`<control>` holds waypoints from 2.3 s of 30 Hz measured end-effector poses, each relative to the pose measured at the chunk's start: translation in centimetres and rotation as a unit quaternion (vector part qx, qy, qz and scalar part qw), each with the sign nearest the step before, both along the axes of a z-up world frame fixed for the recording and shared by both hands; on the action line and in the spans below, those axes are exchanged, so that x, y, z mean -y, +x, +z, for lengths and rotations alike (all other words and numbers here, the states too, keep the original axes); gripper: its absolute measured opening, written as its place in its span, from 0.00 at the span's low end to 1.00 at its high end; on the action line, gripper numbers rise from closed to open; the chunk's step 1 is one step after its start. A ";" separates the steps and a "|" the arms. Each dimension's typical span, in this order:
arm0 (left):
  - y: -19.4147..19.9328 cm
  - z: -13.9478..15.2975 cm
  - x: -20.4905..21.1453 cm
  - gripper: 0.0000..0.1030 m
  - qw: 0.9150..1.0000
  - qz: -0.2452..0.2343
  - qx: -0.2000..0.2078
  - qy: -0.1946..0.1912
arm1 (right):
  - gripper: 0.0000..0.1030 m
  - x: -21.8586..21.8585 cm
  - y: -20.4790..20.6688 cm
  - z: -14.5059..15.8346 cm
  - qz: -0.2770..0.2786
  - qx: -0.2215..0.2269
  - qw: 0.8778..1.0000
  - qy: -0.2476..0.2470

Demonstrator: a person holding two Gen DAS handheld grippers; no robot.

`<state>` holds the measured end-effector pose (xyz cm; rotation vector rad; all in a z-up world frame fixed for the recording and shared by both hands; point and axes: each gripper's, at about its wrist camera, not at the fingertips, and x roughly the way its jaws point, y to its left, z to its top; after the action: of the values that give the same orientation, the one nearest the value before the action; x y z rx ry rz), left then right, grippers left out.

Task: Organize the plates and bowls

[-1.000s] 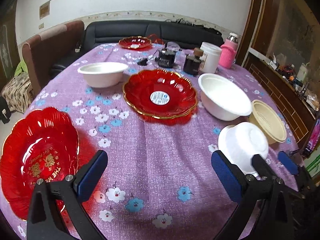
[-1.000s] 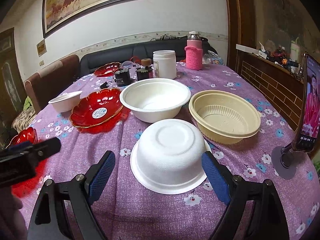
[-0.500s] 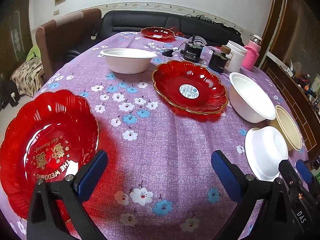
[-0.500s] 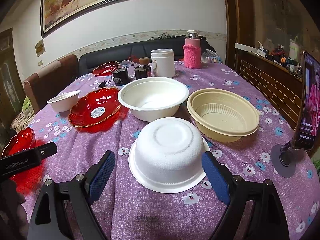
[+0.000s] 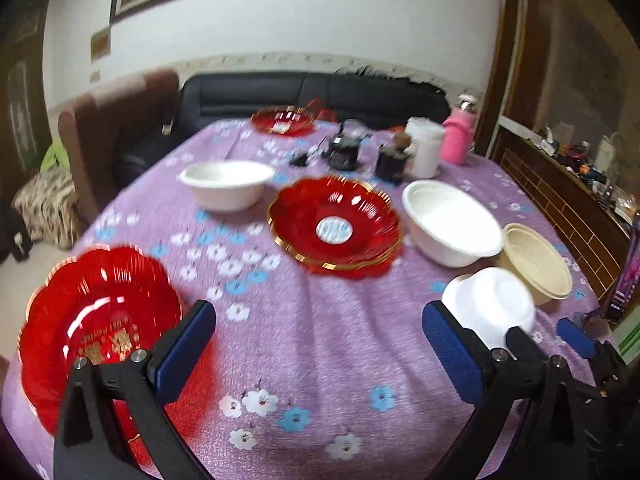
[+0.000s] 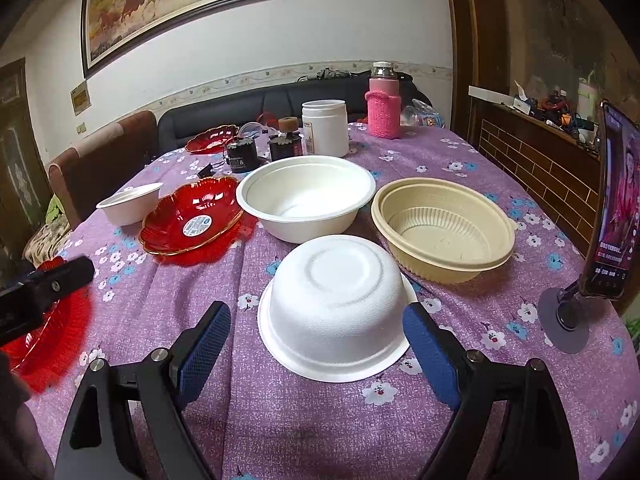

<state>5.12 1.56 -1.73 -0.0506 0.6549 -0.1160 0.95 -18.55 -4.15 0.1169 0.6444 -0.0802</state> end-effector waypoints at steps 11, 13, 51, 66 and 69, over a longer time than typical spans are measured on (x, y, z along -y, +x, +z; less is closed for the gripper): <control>1.1 -1.1 -0.9 1.00 0.998 -0.014 -0.053 -0.039 | 0.88 7.0 -0.2 1.6 -0.060 0.008 0.995 0.074; 1.2 -1.5 -0.7 1.00 0.998 -0.014 -0.057 -0.037 | 0.88 8.3 0.2 1.5 -0.068 0.000 0.994 0.091; 20.9 -6.1 -4.9 0.79 0.969 0.026 -0.235 -0.077 | 0.81 -4.9 16.3 -1.1 0.082 -0.145 0.963 0.212; 21.9 -7.0 -3.7 0.36 0.969 0.002 -0.236 -0.071 | 0.34 -6.0 20.7 -4.0 0.058 -0.177 0.961 0.204; 21.6 -6.9 -3.6 0.36 0.970 0.009 -0.235 -0.065 | 0.15 -5.6 20.6 -4.4 0.047 -0.176 0.962 0.202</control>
<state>26.75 5.17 -8.63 -0.2156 1.1206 -0.1306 21.59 -12.95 -8.51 0.4735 1.0153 0.1276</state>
